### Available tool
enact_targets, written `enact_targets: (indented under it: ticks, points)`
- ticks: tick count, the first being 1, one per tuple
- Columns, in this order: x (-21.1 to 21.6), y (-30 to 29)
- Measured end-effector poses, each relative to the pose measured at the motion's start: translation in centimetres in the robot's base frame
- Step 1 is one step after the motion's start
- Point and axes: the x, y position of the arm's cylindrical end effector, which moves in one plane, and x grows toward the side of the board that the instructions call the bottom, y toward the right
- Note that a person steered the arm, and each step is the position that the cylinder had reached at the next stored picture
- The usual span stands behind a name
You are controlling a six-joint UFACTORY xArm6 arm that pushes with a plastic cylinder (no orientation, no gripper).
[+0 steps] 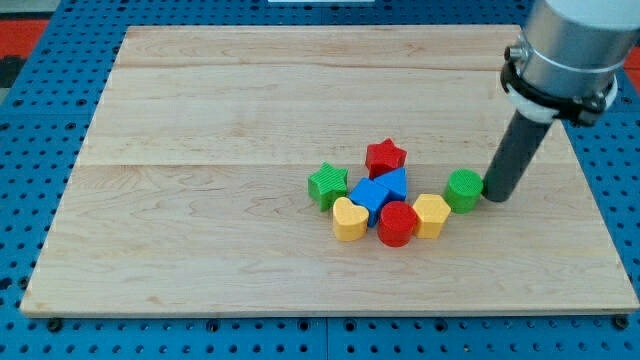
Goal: Slide the green circle and red star towards up
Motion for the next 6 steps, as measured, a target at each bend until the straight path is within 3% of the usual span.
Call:
enact_targets:
  ticks: [1, 2, 4, 6]
  points:
    - [-0.7, -2.9]
    - [2.4, 1.9]
    - [2.1, -5.0]
    - [-5.6, -7.6]
